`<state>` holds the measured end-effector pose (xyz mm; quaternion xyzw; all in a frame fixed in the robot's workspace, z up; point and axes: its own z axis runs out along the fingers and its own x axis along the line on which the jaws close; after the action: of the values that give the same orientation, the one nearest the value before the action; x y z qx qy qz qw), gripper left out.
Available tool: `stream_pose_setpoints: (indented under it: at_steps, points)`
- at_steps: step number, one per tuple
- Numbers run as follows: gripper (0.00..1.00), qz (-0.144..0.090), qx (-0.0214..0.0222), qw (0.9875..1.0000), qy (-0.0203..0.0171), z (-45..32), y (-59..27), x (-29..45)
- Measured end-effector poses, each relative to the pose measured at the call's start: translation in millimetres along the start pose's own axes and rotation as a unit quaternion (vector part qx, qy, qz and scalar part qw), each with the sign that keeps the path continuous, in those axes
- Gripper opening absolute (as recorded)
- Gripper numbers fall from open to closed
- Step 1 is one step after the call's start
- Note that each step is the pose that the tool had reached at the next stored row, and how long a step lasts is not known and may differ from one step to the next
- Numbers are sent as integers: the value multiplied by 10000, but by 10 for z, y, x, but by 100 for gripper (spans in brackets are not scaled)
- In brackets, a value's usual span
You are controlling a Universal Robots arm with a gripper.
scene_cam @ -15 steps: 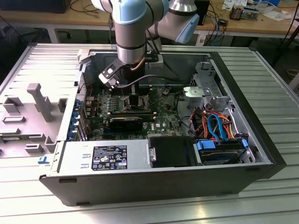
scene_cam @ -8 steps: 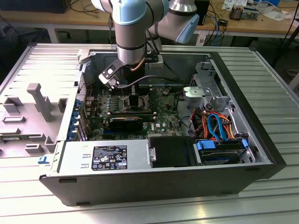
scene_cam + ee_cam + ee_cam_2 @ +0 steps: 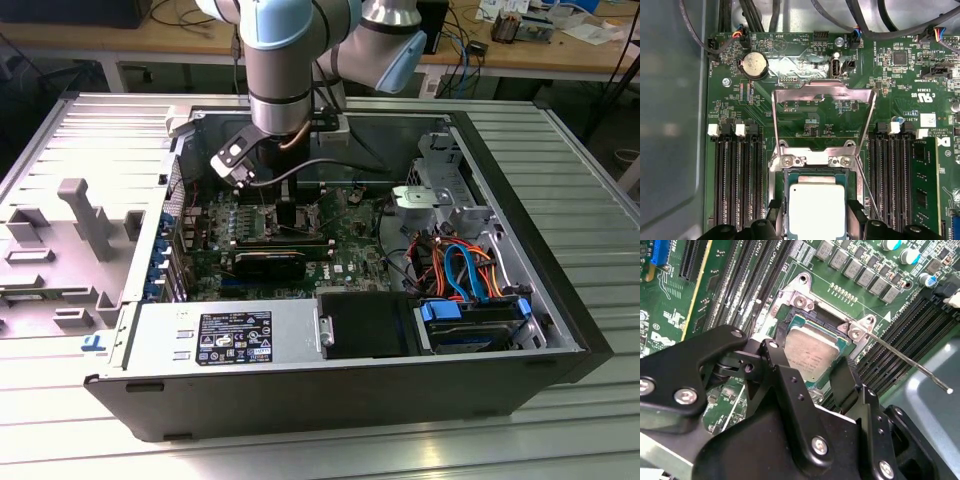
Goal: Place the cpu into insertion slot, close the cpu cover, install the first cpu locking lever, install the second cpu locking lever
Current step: 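Place the cpu into insertion slot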
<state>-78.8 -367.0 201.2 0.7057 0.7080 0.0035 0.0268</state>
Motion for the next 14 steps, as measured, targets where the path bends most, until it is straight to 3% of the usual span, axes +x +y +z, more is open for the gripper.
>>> stream_pose_setpoints:
  at_steps: [14]
  points:
    - [62, 0, 0, 10000, 0, -74, 3, -3]
